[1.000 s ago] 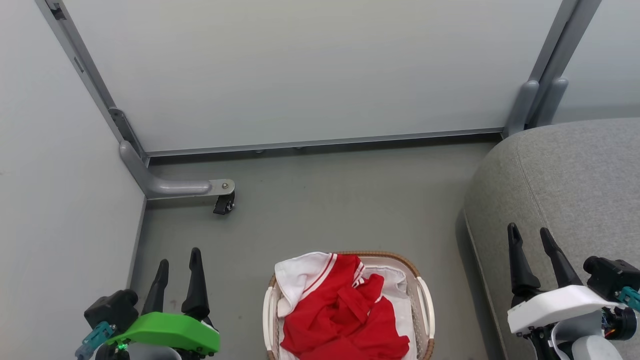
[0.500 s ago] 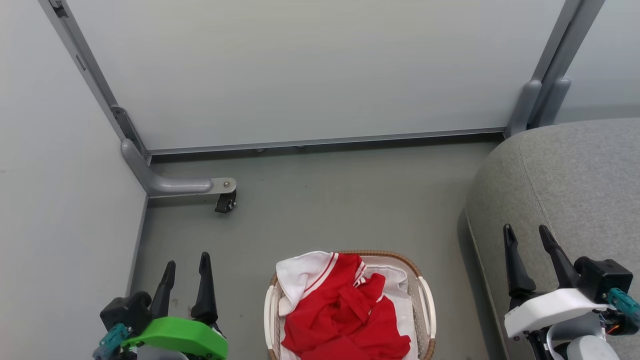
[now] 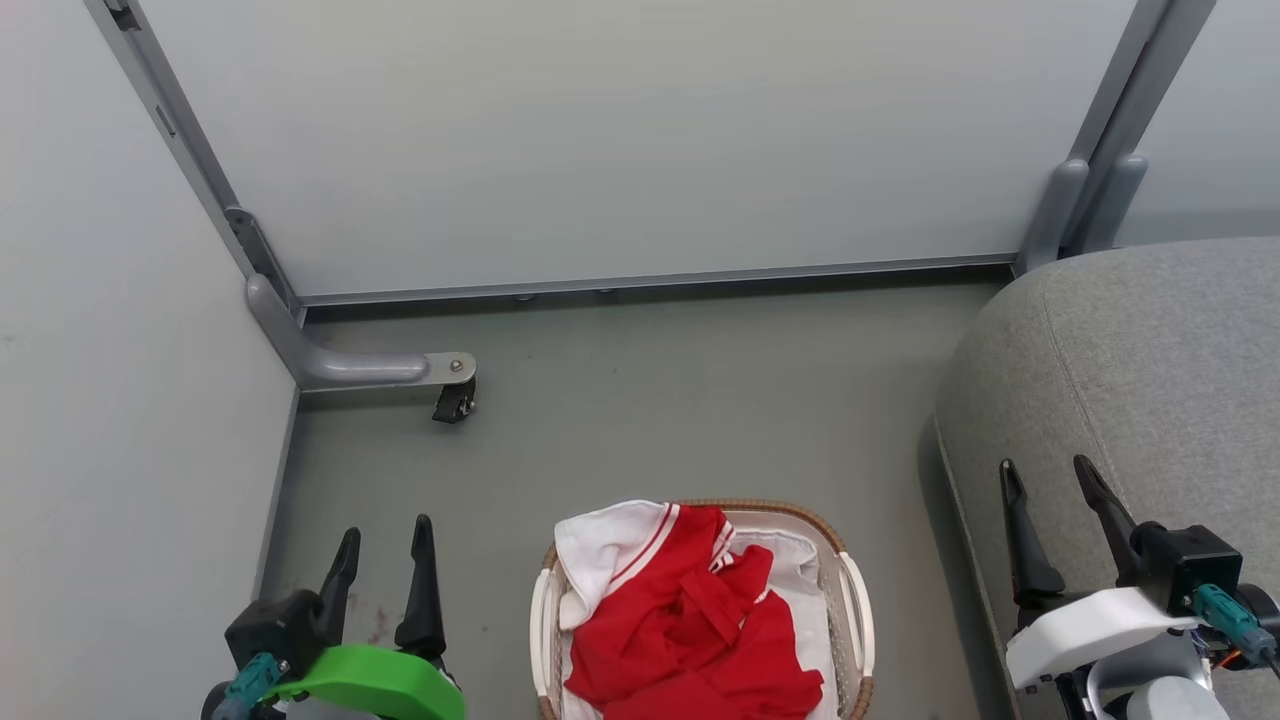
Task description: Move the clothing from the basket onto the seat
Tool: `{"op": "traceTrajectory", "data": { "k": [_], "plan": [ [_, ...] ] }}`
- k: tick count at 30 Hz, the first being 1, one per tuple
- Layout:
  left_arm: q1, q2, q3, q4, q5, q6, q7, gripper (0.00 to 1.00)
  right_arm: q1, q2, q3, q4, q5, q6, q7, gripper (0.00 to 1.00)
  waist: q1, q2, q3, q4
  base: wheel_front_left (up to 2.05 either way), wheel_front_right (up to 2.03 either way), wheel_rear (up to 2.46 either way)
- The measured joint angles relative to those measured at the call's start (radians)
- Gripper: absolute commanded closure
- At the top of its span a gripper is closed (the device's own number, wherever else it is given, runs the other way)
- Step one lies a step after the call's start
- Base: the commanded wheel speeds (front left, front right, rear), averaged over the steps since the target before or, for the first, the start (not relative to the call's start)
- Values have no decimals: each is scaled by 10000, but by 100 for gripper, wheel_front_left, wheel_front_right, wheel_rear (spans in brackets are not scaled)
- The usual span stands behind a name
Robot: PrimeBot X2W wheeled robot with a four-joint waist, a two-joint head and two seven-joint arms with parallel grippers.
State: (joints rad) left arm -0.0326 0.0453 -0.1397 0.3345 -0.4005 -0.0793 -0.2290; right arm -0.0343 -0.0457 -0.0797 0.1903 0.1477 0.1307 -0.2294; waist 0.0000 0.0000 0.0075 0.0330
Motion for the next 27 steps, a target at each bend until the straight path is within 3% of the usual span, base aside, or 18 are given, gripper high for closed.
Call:
{"op": "traceTrajectory", "data": {
  "k": [18, 27],
  "plan": [
    [-9, 12, -190, 391, 1022, 0, -322, 0, 6, -12, -25, -19, -1177, 2, -320, 0, 0, 0, 43, 80, 0, 0, 0],
    [-24, 12, -196, 479, 1028, -2, -334, 0, 6, -15, -61, -12, -1208, 2, -322, 0, 0, 0, 45, 100, 0, 0, 0]
  ]
}}
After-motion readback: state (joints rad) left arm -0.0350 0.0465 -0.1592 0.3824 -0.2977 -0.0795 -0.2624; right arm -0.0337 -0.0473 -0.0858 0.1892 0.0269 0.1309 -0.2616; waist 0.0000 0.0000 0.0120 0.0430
